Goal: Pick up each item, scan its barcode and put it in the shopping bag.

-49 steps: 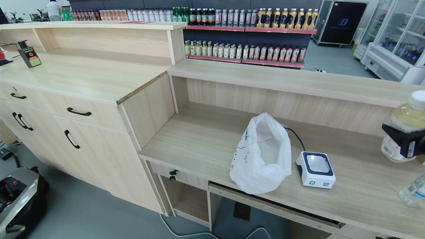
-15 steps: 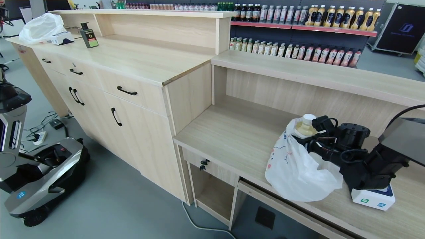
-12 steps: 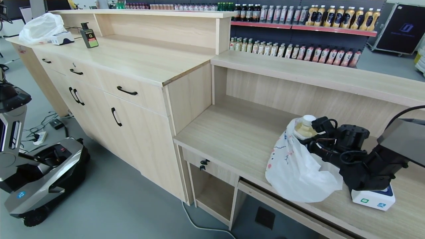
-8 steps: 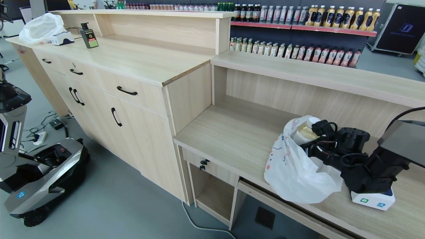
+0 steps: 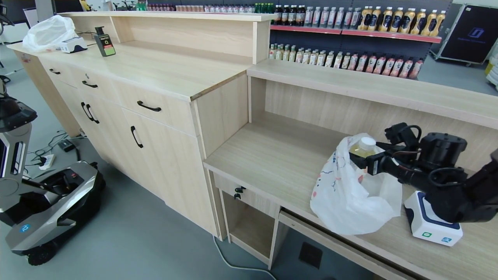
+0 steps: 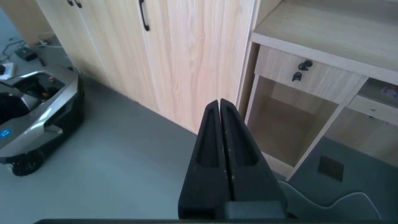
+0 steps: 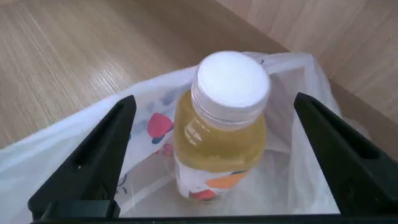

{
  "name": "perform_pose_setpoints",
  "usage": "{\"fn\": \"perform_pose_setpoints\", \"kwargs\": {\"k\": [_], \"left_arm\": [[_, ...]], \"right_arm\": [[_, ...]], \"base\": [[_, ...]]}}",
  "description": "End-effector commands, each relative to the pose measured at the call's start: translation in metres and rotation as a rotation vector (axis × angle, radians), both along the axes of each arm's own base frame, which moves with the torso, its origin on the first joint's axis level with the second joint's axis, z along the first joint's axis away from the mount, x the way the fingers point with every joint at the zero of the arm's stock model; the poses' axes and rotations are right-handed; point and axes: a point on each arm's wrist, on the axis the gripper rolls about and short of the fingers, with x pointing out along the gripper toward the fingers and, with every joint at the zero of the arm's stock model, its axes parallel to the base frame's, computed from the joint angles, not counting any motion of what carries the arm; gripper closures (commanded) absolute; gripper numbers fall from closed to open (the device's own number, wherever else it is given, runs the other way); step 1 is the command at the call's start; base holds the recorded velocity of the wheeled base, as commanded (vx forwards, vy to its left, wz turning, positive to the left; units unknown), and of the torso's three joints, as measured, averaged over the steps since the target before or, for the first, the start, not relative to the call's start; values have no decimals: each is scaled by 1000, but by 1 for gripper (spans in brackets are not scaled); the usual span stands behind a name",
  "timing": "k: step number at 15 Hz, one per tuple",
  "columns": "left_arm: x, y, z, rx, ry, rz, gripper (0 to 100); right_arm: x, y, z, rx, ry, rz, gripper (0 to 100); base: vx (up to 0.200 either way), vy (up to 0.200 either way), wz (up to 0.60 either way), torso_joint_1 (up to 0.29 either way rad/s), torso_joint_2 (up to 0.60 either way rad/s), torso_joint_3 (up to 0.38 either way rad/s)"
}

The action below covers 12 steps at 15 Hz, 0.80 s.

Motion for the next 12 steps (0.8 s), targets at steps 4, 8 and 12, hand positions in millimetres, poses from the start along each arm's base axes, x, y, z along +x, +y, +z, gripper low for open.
{"fn": "perform_pose_setpoints", "kwargs": {"k": [4,8,12], "left_arm": [[0,0,0,0,0,1,100],[0,0,0,0,0,1,100],[0,0,0,0,0,1,100]], "right_arm": [[-110,-29,72,-59,-105,-131,0],[-139,-66,73,-125,-50,-382,0],[-165,-73,80,-140,50,-612,0]], "base": [[0,0,0,0,0,0],[0,0,0,0,0,0],[0,0,-600,5,-1,2]]}}
